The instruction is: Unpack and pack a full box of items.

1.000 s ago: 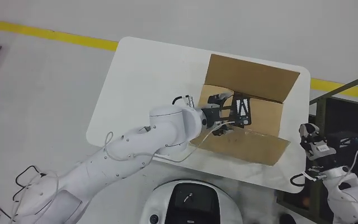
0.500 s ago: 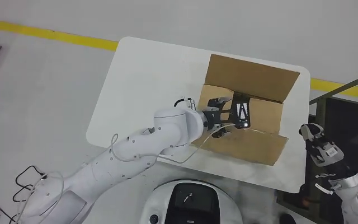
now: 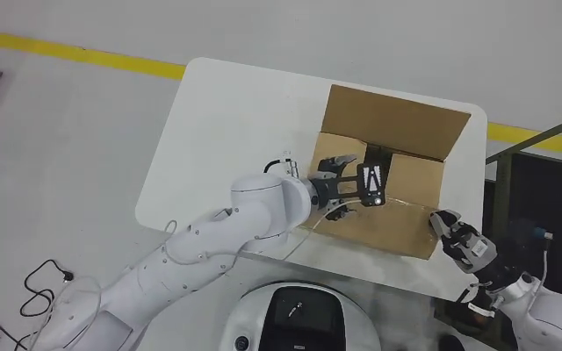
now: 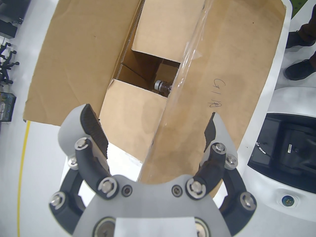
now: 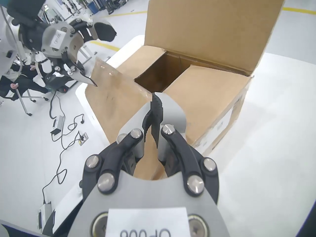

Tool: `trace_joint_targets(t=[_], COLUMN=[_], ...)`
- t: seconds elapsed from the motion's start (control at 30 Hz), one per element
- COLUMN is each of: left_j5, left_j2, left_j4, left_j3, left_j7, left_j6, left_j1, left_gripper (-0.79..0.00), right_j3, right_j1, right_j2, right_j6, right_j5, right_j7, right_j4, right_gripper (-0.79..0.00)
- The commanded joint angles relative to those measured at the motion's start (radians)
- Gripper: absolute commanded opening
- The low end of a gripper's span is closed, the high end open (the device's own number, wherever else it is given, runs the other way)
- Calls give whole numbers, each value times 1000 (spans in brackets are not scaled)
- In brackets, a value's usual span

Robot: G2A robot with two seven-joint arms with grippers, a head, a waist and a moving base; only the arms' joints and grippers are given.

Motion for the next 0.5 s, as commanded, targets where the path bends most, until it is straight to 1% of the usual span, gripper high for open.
trace_joint_targets(t=[0.0, 0.13, 0.3, 0.47], left_j5=[7, 52, 125, 144], left_j2=[7, 23, 45, 60], left_j4=[-33, -117, -225, -300], left_j3=[-22, -55, -75, -115], left_j7=[-20, -96, -276, -335], left_j6=[-10, -42, -73, -58], left_j1=[18, 59, 134, 211], left_gripper=[0, 0, 0, 0], right_j3=[-14, -39, -61, -85], right_j1=[11, 23, 33, 42], right_j2=[0, 0, 0, 1], right_j6=[13, 37, 68, 93], right_j5=[-33, -82, -126, -154], right_j7=[0, -6, -7, 0], right_j4=[9, 14, 13, 10], right_gripper=[-785, -785, -785, -785])
